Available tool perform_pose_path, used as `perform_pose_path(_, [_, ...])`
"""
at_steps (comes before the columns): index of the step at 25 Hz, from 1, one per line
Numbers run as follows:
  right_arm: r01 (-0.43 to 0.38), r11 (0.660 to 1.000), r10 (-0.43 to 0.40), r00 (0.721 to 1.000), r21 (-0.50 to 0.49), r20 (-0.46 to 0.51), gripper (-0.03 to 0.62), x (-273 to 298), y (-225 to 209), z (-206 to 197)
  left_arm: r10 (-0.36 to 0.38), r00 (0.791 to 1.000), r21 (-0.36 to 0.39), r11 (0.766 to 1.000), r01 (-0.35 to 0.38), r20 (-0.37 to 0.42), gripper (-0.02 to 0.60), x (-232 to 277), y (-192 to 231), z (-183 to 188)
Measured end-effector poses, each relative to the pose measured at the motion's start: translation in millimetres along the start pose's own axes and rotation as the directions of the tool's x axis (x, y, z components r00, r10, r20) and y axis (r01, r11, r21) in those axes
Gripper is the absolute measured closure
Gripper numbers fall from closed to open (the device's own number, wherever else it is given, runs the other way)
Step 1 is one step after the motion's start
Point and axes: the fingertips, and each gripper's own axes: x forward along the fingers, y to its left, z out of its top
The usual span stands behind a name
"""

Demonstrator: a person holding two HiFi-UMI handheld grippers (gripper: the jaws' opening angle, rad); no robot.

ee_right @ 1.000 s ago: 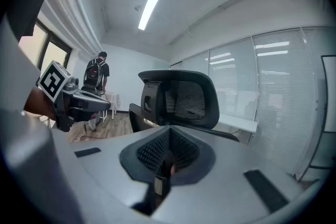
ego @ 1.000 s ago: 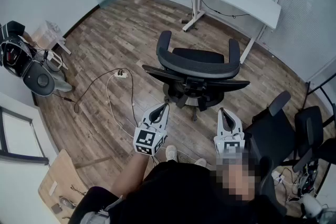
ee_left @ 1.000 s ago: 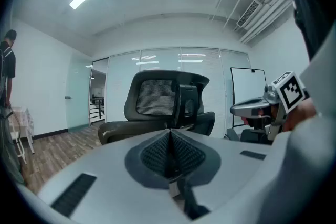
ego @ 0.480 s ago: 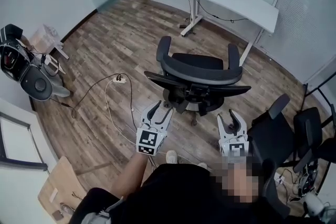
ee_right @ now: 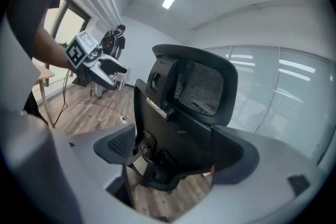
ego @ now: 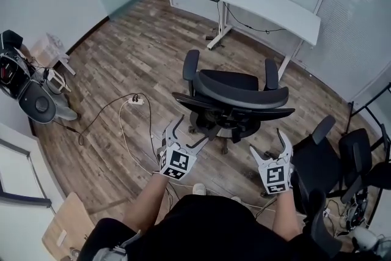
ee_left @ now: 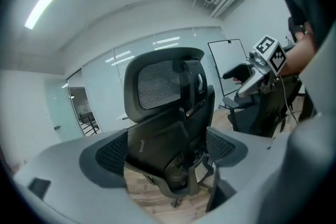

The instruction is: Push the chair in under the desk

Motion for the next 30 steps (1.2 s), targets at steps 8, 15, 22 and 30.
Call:
perform_pose_path(8, [-0.02, 0.937, -0.061, 0.973, -0.35, -0.221, 0.106, 28, -20, -38, 0.001, 0.989, 0.392, 0.918, 0.059, -0.151, 0.092, 28, 20, -19])
perform_pose_path(15, [-0.051, 0.872, -0.137, 0.929, -0.486, -0.344, 0.086, 46, -63, -60, 0.058, 0.975, 0.569, 0.819, 0.077, -0.215, 0.092, 58, 58, -14])
perform_pose_path(22, [-0.128, 0.835, -0.143, 0.888, -0.534, -0.437, 0.074, 72, -88, -86, 0.082, 0.955, 0.633, 0.764, 0.123, -0.285, 0.089, 92, 77, -21])
perform_pose_path(30, [-0.209, 0.804, -0.13, 0.852, -0.557, -0.508, 0.051, 102, -102, -108, 0.081, 0.939, 0.645, 0.747, 0.164, -0.333, 0.089, 124, 86, -34])
